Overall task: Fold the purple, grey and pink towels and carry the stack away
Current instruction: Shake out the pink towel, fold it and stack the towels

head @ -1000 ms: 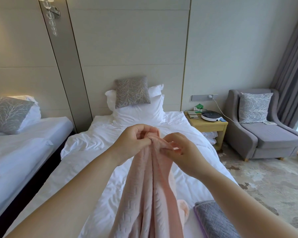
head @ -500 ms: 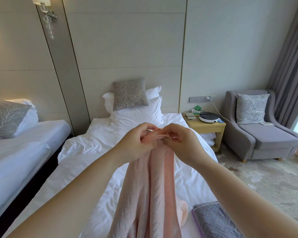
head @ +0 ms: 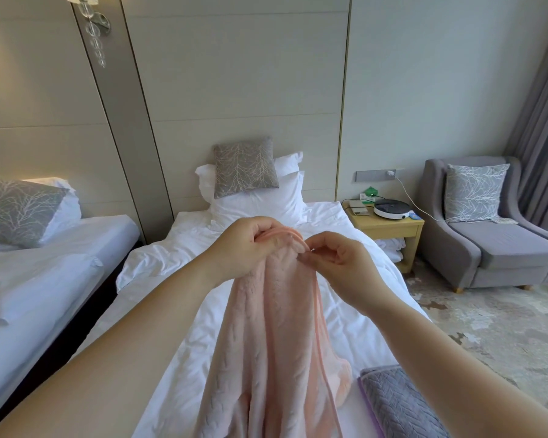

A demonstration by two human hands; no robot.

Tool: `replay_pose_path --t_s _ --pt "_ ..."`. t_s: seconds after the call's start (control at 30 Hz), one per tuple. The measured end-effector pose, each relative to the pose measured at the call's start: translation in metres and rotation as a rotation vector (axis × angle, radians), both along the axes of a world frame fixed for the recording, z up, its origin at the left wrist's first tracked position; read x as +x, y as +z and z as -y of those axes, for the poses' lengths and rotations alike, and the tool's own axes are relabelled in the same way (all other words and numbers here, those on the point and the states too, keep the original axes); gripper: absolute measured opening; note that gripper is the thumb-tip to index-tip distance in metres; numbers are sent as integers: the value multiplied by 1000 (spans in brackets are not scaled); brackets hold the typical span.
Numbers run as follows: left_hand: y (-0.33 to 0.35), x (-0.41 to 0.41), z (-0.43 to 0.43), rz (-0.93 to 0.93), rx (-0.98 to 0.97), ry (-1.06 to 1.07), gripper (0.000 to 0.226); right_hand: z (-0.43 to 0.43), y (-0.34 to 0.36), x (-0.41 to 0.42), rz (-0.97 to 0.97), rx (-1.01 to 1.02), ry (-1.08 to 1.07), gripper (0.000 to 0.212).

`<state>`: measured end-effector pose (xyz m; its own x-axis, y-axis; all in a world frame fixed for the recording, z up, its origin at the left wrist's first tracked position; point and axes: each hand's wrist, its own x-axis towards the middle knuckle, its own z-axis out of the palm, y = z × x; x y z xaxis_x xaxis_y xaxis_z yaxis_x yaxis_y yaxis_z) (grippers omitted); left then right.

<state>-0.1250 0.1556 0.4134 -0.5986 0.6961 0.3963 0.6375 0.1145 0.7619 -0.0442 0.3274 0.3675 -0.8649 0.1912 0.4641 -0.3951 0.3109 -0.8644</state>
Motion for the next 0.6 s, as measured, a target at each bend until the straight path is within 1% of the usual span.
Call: replay_pose_path --t_s 0.03,0.1,0.2,0.27,0.33,0.4,0.47,0.5,0.53,0.57,0.6 --pt "2 -2 -1 -41 3 45 13 1 0 0 -9 -18 29 7" --pt "5 -4 -3 -86 59 112 14 2 -4 -2 -6 -23 68 12" --pt "15 -7 -3 -40 243 192 19 5 -23 -4 51 62 76 10" --pt "25 -10 2 7 384 243 21 7 -42 -5 99 120 51 21" --pt "35 -15 8 33 472 300 20 8 -60 -4 154 205 26 29" --pt "44 -21 16 26 519 433 19 6 -73 -3 194 292 23 31" --pt "52 -32 31 43 569 648 15 -2 -77 -5 241 293 -20 23" --pt "53 -39 41 36 569 763 13 -7 -74 -6 255 252 -40 19" --pt "51 -44 51 18 530 865 12 -11 -66 -6 251 193 -42 19" --pt "46 -48 59 -1 463 923 10 -14 -55 -6 233 140 -21 19" --pt "39 -48 62 -4 391 905 11 -15 -42 -6 202 118 12 16"
